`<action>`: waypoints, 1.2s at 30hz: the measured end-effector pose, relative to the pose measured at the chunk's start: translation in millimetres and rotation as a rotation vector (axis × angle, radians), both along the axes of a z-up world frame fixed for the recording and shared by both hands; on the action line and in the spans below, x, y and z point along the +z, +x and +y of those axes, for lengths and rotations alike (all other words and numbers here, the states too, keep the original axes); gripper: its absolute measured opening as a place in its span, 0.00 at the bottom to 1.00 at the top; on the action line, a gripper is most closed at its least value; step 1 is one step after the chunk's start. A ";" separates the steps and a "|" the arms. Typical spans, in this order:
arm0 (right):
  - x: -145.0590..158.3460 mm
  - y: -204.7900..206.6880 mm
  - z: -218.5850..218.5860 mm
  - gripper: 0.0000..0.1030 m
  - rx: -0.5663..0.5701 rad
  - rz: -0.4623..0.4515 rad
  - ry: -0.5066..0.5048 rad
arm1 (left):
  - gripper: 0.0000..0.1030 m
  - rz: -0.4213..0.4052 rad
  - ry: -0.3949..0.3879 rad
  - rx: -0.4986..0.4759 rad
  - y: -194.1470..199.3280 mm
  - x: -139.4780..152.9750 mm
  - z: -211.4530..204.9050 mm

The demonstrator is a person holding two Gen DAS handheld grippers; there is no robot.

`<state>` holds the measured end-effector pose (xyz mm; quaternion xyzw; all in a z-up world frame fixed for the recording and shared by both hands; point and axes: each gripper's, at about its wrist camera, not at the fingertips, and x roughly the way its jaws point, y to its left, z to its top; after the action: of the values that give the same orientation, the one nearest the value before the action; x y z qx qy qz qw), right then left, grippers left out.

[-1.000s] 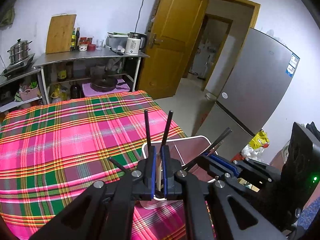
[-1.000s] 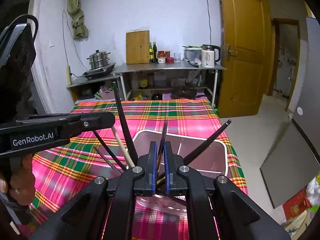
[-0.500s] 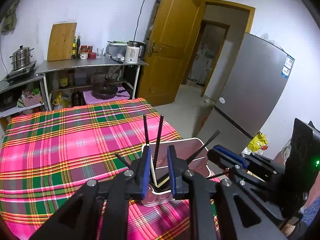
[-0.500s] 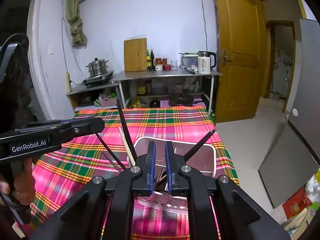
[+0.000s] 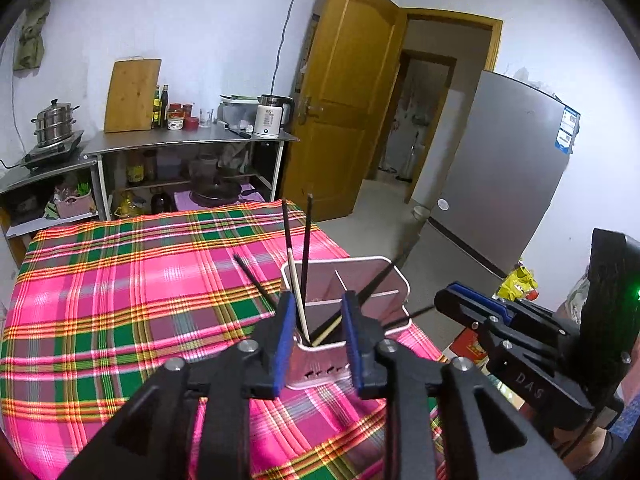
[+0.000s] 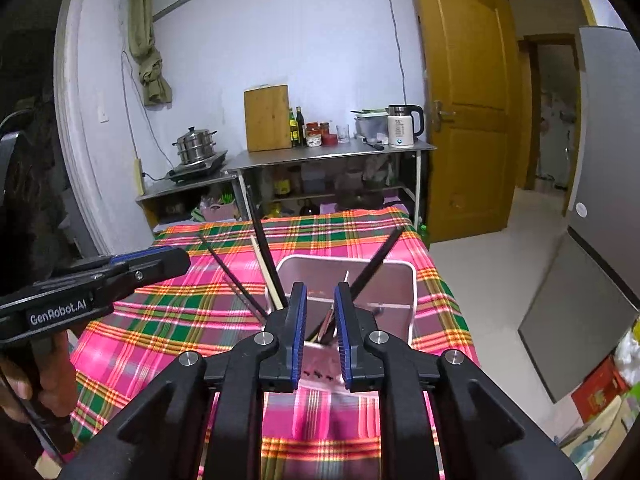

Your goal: Organize utensils

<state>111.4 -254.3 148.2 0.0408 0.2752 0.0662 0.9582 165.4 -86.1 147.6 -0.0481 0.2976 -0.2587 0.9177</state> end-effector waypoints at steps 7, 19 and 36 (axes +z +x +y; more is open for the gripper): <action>-11.4 -21.4 1.9 0.15 -0.020 0.002 -0.001 | 0.34 -0.039 0.037 0.018 -27.0 -19.5 -4.4; -37.3 -57.4 9.3 0.17 -0.021 0.015 -0.007 | 0.38 -0.066 0.048 0.077 -64.9 -59.5 3.7; -61.3 -77.8 10.8 0.18 -0.029 0.026 -0.012 | 0.52 -0.104 0.045 0.083 -88.8 -83.7 7.0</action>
<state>33.6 -243.5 86.9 0.0397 0.2872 0.0500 0.9557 76.7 -79.2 63.9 -0.0263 0.2528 -0.2158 0.9428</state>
